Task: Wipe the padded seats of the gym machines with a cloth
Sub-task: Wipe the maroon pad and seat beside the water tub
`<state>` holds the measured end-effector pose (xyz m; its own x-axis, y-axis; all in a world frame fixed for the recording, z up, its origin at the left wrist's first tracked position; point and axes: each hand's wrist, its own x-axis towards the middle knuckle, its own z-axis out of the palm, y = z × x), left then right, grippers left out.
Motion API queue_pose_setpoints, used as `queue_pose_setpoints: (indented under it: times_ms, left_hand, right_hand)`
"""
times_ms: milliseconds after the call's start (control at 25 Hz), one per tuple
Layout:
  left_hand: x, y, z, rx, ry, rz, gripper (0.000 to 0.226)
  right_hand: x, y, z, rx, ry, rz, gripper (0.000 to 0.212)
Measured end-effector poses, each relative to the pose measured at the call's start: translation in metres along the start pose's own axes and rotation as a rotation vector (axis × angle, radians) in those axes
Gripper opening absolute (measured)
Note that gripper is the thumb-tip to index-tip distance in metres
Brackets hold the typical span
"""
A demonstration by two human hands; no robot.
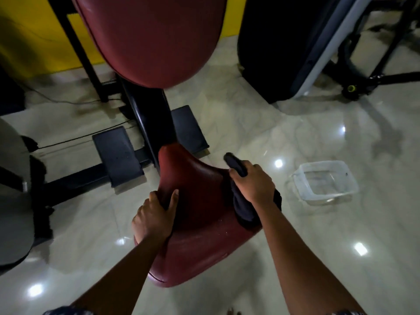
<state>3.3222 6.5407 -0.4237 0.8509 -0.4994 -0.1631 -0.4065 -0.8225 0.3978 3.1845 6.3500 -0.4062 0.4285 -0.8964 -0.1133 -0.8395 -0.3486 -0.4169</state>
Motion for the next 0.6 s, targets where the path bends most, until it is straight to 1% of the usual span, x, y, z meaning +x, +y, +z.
queue_pose_setpoints:
  times_ms: [80,200,360,400,480,600]
  left_hand:
    - [0.0,0.0,0.0,-0.002,-0.008,0.004,0.07]
    - [0.002,0.003,-0.001,-0.011,-0.013,-0.009,0.066]
    - [0.002,0.004,-0.002,-0.019,-0.013,-0.015,0.067]
    - [0.002,0.003,-0.002,-0.024,-0.012,-0.016,0.068]
    - [0.001,0.003,-0.002,-0.038,-0.014,-0.012,0.068]
    - [0.0,-0.002,-0.003,-0.061,-0.044,0.0,0.069]
  right_hand:
    - [-0.02,0.018,-0.004,0.179,0.009,0.225,0.047]
    - [-0.055,0.023,-0.001,0.37,0.131,0.464,0.051]
    - [-0.107,-0.006,0.029,0.758,0.321,0.867,0.067]
    - [-0.119,-0.017,0.036,0.82,0.346,0.925,0.071]
    - [-0.143,-0.041,0.049,0.858,0.371,0.95,0.075]
    - [-0.185,-0.077,0.064,0.836,0.349,0.853,0.076]
